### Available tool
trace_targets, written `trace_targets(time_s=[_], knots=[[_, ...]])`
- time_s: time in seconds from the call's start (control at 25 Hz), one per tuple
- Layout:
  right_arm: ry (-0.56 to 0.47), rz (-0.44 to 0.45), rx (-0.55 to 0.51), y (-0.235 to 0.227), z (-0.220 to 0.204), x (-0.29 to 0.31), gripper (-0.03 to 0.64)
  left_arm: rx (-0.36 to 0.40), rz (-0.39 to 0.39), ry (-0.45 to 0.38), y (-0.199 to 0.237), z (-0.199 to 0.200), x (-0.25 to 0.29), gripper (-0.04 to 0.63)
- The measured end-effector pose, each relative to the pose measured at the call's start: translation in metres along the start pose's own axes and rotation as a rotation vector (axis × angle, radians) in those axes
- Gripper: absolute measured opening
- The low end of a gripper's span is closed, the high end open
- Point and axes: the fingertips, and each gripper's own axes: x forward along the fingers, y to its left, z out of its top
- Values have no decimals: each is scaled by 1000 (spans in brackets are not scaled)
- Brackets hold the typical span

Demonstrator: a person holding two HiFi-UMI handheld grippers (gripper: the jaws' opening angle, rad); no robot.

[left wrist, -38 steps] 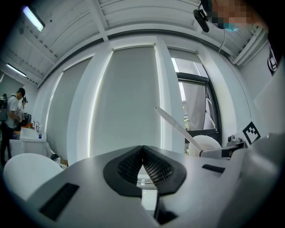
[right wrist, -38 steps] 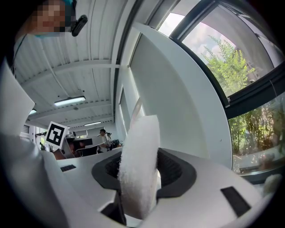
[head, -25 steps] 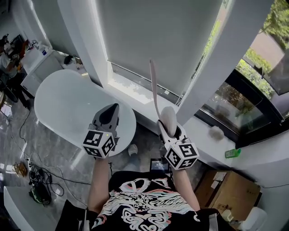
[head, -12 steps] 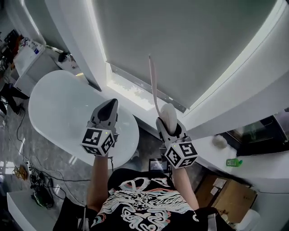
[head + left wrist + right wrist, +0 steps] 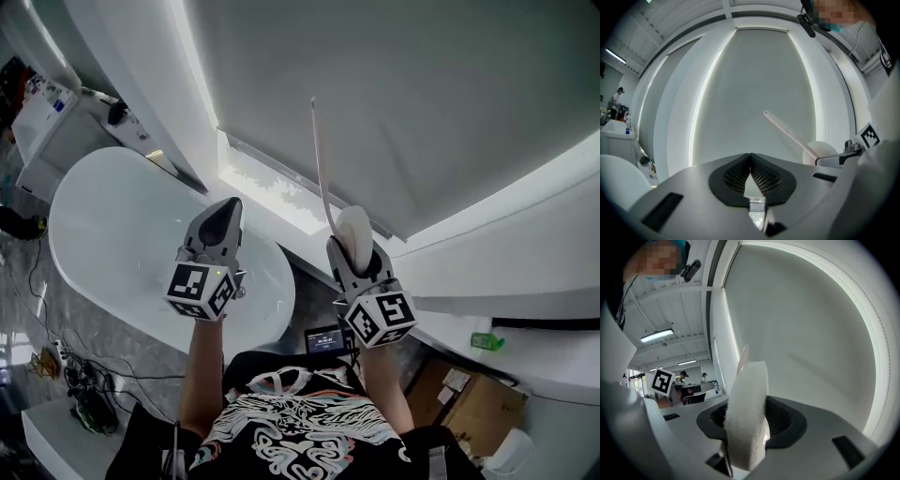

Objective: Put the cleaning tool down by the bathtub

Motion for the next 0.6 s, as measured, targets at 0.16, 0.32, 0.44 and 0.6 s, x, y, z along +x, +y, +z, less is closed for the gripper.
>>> trace_targets(time_s=[0.16, 0.32, 0.44, 0.6], knots=[[11, -10, -13, -1, -3, 12, 198, -18, -9, 22, 13, -12, 16, 17], [1, 7, -13, -6, -3, 22, 198, -14, -15, 30, 18, -17, 32, 17], [1, 19, -13, -14, -6, 31, 196, -10, -14, 42, 23, -24, 43, 17], [11, 34, 5, -21, -11, 46, 197, -17, -2, 60, 31, -30, 54, 17]])
